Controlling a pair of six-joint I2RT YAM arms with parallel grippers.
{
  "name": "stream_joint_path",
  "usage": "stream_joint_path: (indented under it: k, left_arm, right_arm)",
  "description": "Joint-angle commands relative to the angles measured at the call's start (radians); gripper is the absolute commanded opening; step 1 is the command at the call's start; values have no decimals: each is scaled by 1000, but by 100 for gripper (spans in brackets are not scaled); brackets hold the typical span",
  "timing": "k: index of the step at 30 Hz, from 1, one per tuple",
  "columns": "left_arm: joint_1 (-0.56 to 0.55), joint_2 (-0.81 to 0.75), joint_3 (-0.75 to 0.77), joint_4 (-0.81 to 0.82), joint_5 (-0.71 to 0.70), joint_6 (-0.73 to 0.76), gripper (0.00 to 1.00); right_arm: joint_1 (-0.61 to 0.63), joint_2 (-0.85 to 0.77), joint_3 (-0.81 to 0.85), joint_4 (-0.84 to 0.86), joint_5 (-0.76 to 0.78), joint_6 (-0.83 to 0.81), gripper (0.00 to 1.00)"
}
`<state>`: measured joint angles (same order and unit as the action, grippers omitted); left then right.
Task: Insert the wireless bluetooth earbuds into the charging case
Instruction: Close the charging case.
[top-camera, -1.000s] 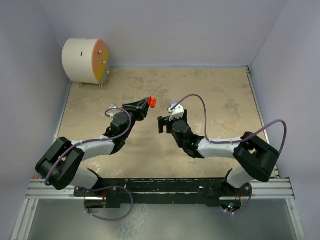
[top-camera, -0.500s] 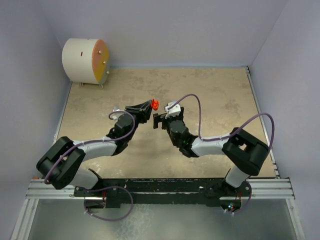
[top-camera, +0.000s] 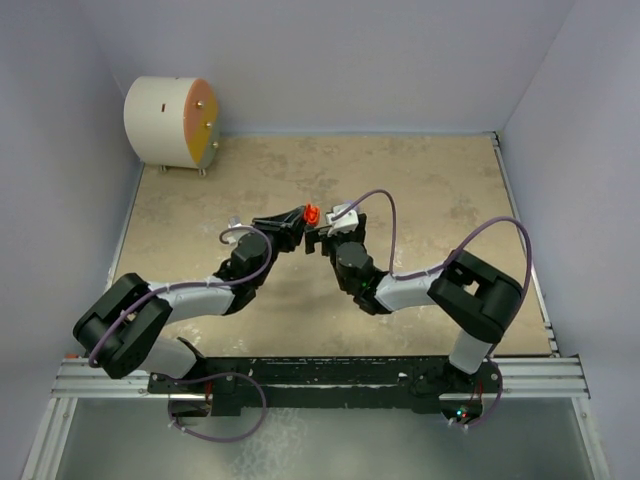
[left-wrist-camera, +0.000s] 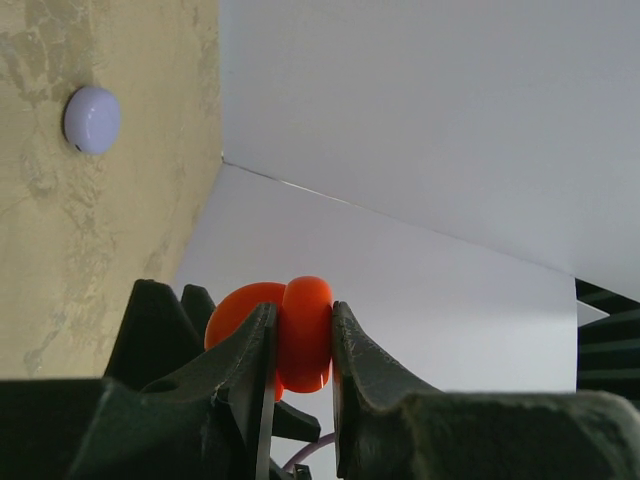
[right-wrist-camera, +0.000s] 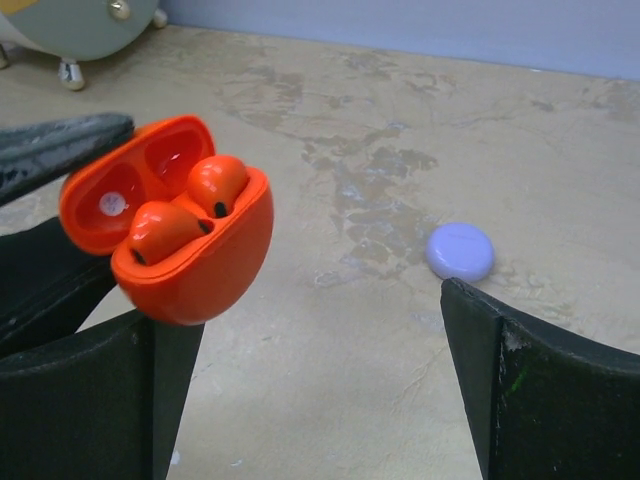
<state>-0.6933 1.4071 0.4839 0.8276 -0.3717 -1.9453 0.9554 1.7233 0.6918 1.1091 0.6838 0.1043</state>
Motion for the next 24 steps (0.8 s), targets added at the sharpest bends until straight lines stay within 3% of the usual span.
stream_joint_path:
  k: [1,11,13,17,24]
  left_arm:
    - [-7,-3,-24,7,-17,-24,0]
    - [-11,-10,-68,-23,-24,-23,0]
    - [-12,-11,-75,-28,-33,-24,0]
    - [6,-27,-62,-84,-74,37,0]
    - [93,12,27,-168,-100,328,0]
  right_arm:
    - [3,2,30,100,135,-41,100]
    - [3,-39,-36,170,209,-63,100]
    - [3,-53,-28,102,241,-27,100]
    - [2,-113,27,-239,313,217,100]
    - [2,-373,-68,-308,178,250,100]
